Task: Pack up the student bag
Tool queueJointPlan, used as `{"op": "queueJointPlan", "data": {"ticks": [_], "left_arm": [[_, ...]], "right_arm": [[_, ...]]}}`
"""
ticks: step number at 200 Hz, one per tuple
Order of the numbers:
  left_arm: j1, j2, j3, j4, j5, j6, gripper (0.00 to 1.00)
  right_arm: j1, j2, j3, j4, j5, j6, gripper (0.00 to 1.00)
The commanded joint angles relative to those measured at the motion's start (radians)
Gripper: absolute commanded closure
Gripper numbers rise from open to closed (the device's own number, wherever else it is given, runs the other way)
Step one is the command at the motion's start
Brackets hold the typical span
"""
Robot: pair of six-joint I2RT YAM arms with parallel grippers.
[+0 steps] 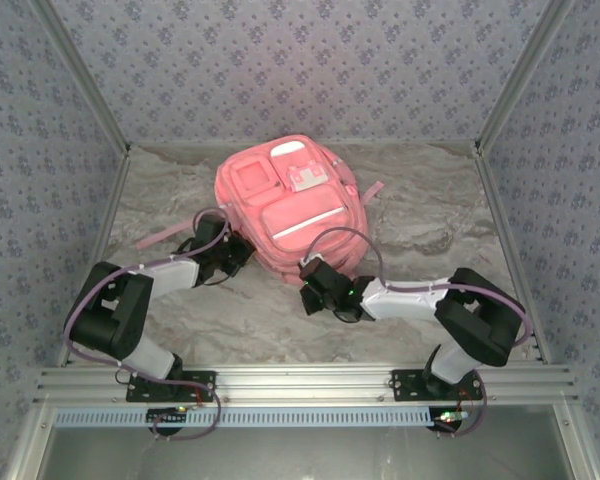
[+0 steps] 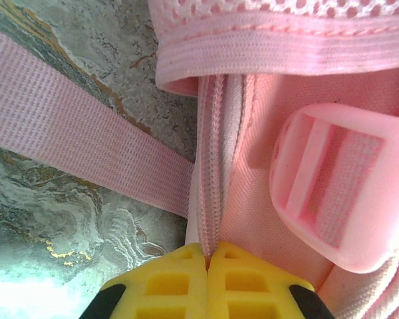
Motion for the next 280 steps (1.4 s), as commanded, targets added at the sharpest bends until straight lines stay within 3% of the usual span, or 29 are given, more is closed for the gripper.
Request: {"op": "queueJointPlan", "data": {"ticks": [1, 35, 65, 83, 118, 162, 189, 215, 280], "left_arm": [[0.021, -0.031, 0.025, -0.027, -0.046, 0.022, 1.00], [0.030, -0.047, 0.034, -0.066, -0.041, 0.026, 1.00], [0.030, -0.090, 0.034, -0.132, -0.033, 0.014, 0.85], [0.029, -0.122, 0.019, -0.145, -0.031, 0.016, 0.81], [0.011, -0.111, 0.004, -0.120, -0.017, 0.021, 0.81], [-0.044, -0.017, 0.046, -0.076, 0.042, 0.023, 0.80], [-0.117, 0.025, 0.098, -0.050, 0.060, 0.021, 0.82], [-0.181, 0.073, 0.167, -0.059, 0.083, 0.031, 0.84], [-0.205, 0.098, 0.170, -0.047, 0.091, 0.021, 0.86]], "right_arm": [[-0.019, -0.054, -0.026, -0.048, -0.032, -0.027, 1.00], [-0.043, -0.096, -0.056, -0.010, -0.143, -0.052, 1.00], [-0.043, -0.063, -0.026, 0.052, -0.214, -0.063, 1.00], [-0.040, -0.020, 0.011, 0.060, -0.226, -0.080, 1.00], [0.006, 0.036, -0.013, 0.207, -0.143, -0.114, 0.77], [0.015, 0.035, -0.192, 0.532, -0.083, -0.189, 0.68], [0.036, 0.085, -0.365, 0.915, -0.046, -0.304, 0.66], [0.057, 0.270, -0.487, 1.391, 0.013, -0.395, 0.65], [0.085, 0.356, -0.474, 1.403, 0.282, -0.385, 0.60]]}}
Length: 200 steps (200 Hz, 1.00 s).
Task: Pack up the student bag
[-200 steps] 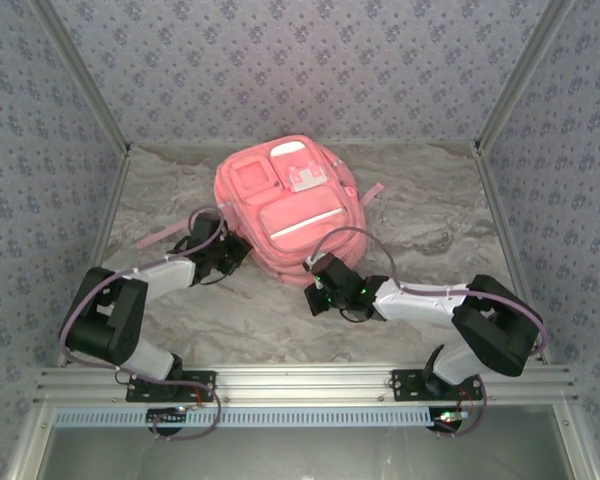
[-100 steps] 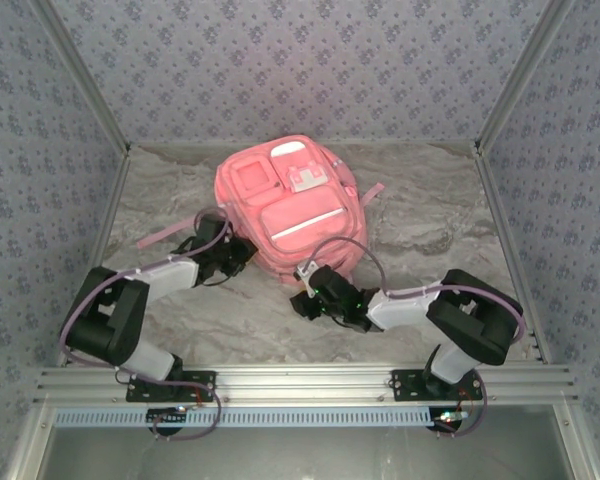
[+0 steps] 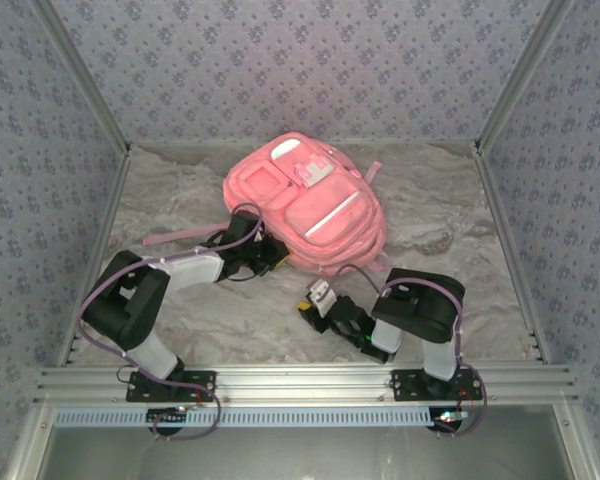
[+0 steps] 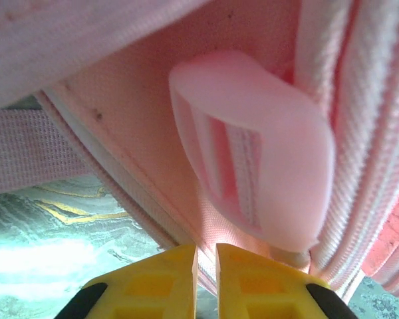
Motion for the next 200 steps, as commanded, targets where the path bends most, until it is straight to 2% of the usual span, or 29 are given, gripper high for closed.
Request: {"op": "queueJointPlan", "data": {"ticks": [1, 42, 83, 145, 200], "left_arm": [[0.003, 0.005, 0.017, 0.017, 0.016, 0.007, 0.86], [0.004, 0.005, 0.026, 0.014, 0.012, 0.017, 0.86], [0.006, 0.018, 0.031, 0.025, 0.024, 0.015, 0.87], [0.026, 0.023, 0.017, 0.038, 0.043, 0.014, 0.87], [0.031, 0.016, 0.011, 0.048, 0.052, 0.010, 0.87]], "right_arm": [[0.002, 0.008, -0.013, 0.072, 0.154, -0.015, 0.60], [-0.001, -0.021, -0.071, 0.072, 0.138, -0.033, 0.59], [-0.003, -0.045, -0.085, 0.072, 0.181, -0.048, 0.57], [-0.027, 0.005, -0.029, 0.072, 0.228, -0.018, 0.48], [-0.092, 0.022, 0.009, 0.072, 0.199, 0.000, 0.49]]}}
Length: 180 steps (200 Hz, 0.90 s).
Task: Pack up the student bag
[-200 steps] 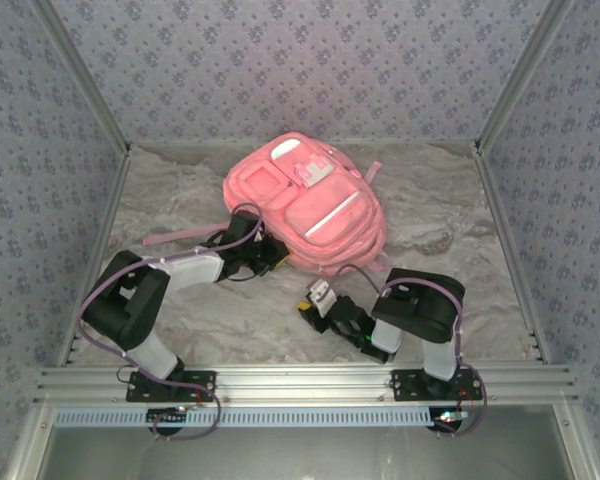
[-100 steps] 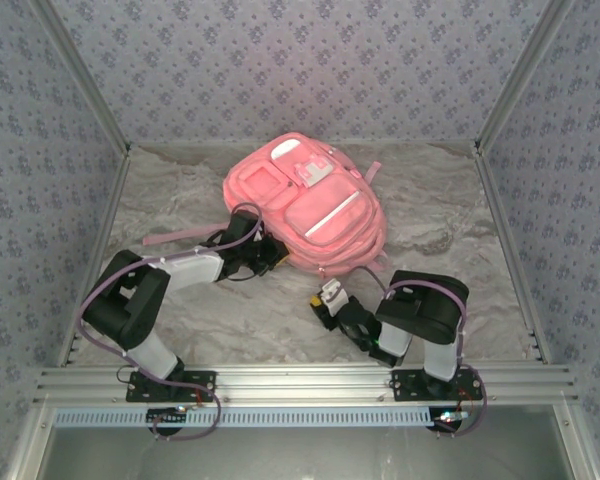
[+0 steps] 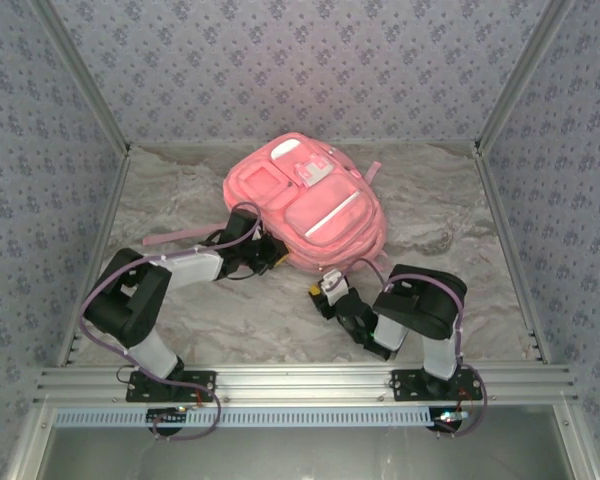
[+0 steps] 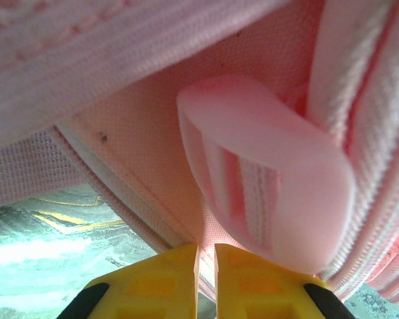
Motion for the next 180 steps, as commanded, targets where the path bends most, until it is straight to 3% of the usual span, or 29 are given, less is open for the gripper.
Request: {"op": "queueJointPlan", "data": {"ticks": [1, 71, 132, 180], "left_arm": [[0.009, 0.000, 0.009, 0.026, 0.013, 0.009, 0.87], [0.009, 0.013, 0.005, 0.039, 0.018, 0.002, 0.87], [0.018, 0.012, 0.004, 0.032, 0.017, 0.003, 0.87], [0.026, 0.006, 0.002, 0.025, 0.008, 0.003, 0.88]], "right_arm": [[-0.028, 0.020, 0.020, 0.019, 0.010, 0.027, 0.49], [-0.081, 0.060, 0.084, 0.019, -0.063, 0.057, 0.63], [-0.124, 0.063, 0.068, 0.019, -0.115, 0.081, 1.00], [-0.128, 0.028, 0.021, 0.019, -0.121, 0.061, 1.00]]}}
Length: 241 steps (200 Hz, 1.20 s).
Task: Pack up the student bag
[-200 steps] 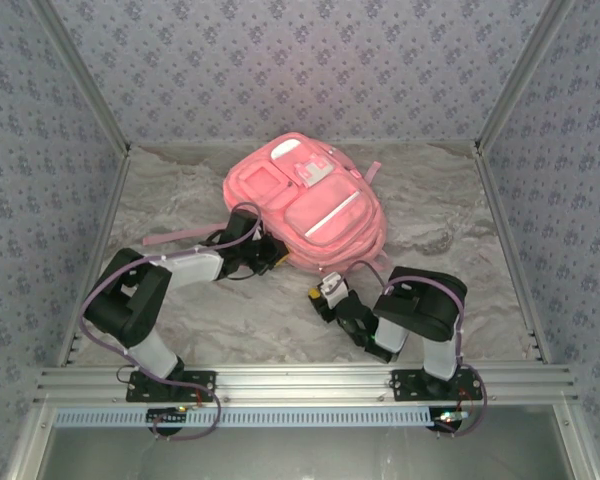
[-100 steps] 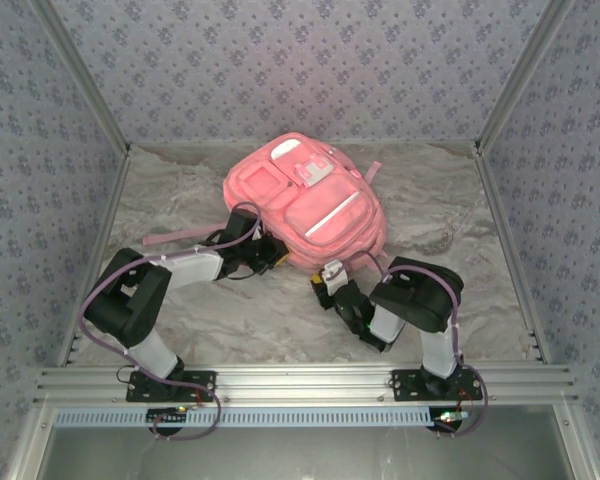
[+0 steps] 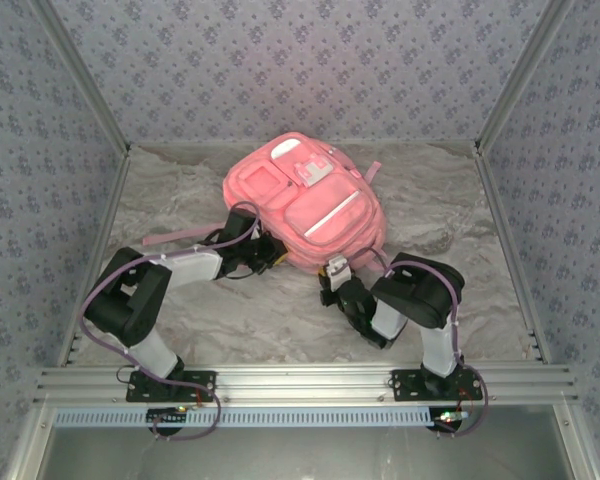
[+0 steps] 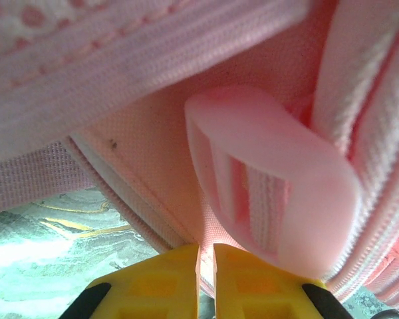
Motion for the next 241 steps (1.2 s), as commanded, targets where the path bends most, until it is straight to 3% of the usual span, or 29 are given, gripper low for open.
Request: {"op": "queueJointPlan", "data": {"ticks": [1, 98, 122, 158, 197, 241], "left_arm": [[0.012, 0.002, 0.002, 0.021, 0.002, 0.003, 0.88], [0.061, -0.012, -0.001, -0.020, -0.025, 0.030, 0.88], [0.063, -0.033, -0.004, -0.037, -0.031, 0.031, 0.88], [0.070, -0.127, -0.042, -0.084, -0.054, 0.023, 0.76], [0.075, -0.255, -0.113, -0.119, -0.050, -0.004, 0.58], [0.050, -0.307, -0.111, -0.141, -0.019, -0.050, 0.51]], "right_arm": [[-0.007, -0.019, -0.034, -0.005, -0.008, -0.006, 1.00], [-0.010, -0.075, -0.107, -0.005, 0.092, -0.086, 1.00], [-0.009, -0.105, -0.113, -0.003, 0.067, -0.101, 1.00], [0.045, -0.169, -0.097, -0.053, -0.035, -0.117, 1.00], [0.146, -0.228, -0.029, -0.185, -0.041, -0.184, 1.00], [0.187, -0.206, 0.060, -0.251, -0.057, -0.170, 1.00]]}}
